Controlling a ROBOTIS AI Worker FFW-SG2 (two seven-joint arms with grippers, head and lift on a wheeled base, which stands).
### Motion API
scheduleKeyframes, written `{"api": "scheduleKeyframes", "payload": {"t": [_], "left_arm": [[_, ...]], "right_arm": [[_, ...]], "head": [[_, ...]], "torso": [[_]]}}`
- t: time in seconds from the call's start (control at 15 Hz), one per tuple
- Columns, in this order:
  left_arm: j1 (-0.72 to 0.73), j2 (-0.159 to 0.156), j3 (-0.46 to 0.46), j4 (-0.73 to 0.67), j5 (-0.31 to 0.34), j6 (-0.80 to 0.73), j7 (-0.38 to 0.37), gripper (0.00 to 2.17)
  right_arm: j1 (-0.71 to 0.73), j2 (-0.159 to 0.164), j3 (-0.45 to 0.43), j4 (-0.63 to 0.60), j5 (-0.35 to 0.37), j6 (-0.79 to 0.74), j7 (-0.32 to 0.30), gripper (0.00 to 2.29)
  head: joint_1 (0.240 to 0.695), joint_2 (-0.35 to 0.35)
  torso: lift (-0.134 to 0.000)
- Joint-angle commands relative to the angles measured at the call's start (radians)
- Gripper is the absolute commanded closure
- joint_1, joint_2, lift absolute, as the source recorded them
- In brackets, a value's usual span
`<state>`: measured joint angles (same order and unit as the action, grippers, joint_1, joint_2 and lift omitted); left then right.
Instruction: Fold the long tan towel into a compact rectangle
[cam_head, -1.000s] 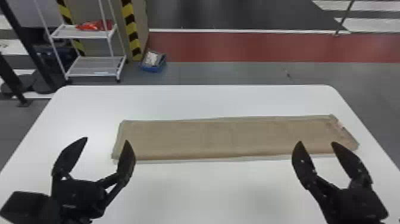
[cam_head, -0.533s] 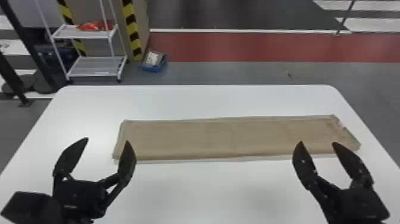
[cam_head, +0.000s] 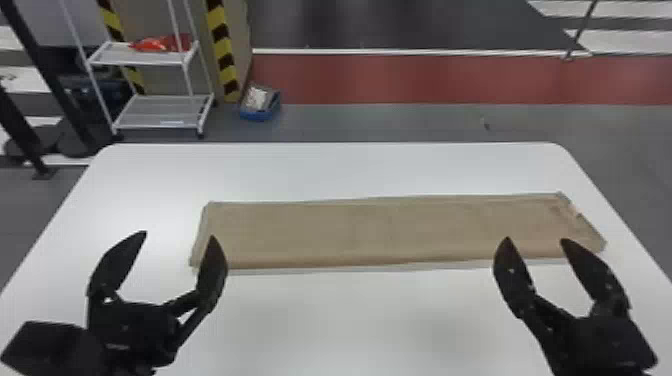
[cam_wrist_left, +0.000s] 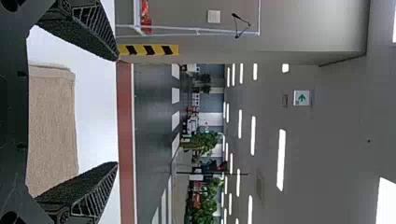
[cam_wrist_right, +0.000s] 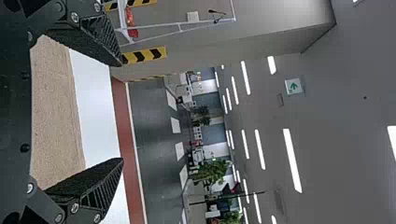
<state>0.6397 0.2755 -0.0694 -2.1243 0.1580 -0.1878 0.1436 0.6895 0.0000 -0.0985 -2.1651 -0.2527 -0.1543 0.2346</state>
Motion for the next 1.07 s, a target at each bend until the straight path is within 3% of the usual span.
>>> {"api": "scheduleKeyframes", "payload": {"t": [0.0, 0.33, 0.4, 0.53, 0.67, 0.8, 1.0], "left_arm": [[0.000, 0.001, 0.002, 0.000, 0.000, 0.000, 0.001, 0.09], [-0.049, 0.002, 0.007, 0.018, 0.018, 0.055, -0.006, 0.09], [-0.078, 0.001, 0.005, 0.038, 0.025, 0.055, -0.012, 0.09], [-0.160, -0.001, 0.000, 0.066, 0.054, 0.153, -0.015, 0.09], [-0.253, -0.002, -0.004, 0.095, 0.061, 0.258, -0.015, 0.09], [-0.325, -0.002, 0.000, 0.133, 0.107, 0.310, -0.015, 0.09], [-0.420, -0.009, 0.002, 0.213, 0.138, 0.371, -0.015, 0.09]], "right_arm": [[-0.005, 0.001, -0.003, -0.002, 0.003, 0.022, -0.003, 0.18], [-0.079, 0.001, -0.053, -0.005, 0.018, 0.086, -0.021, 0.17], [-0.117, 0.001, -0.058, 0.005, 0.007, 0.157, -0.028, 0.17], [-0.189, -0.031, -0.116, 0.037, -0.008, 0.233, -0.028, 0.17], [-0.284, -0.071, -0.167, 0.059, 0.001, 0.482, -0.021, 0.17], [-0.355, -0.126, -0.175, 0.133, 0.006, 0.485, -0.009, 0.17], [-0.461, -0.146, -0.175, 0.278, -0.003, 0.405, 0.054, 0.19]], "head": [[0.695, -0.009], [0.695, -0.012], [0.695, -0.015], [0.695, -0.037], [0.695, -0.058], [0.695, -0.084], [0.695, -0.096]], "torso": [[-0.123], [-0.123], [-0.123], [-0.123], [-0.123], [-0.123], [-0.123]]}}
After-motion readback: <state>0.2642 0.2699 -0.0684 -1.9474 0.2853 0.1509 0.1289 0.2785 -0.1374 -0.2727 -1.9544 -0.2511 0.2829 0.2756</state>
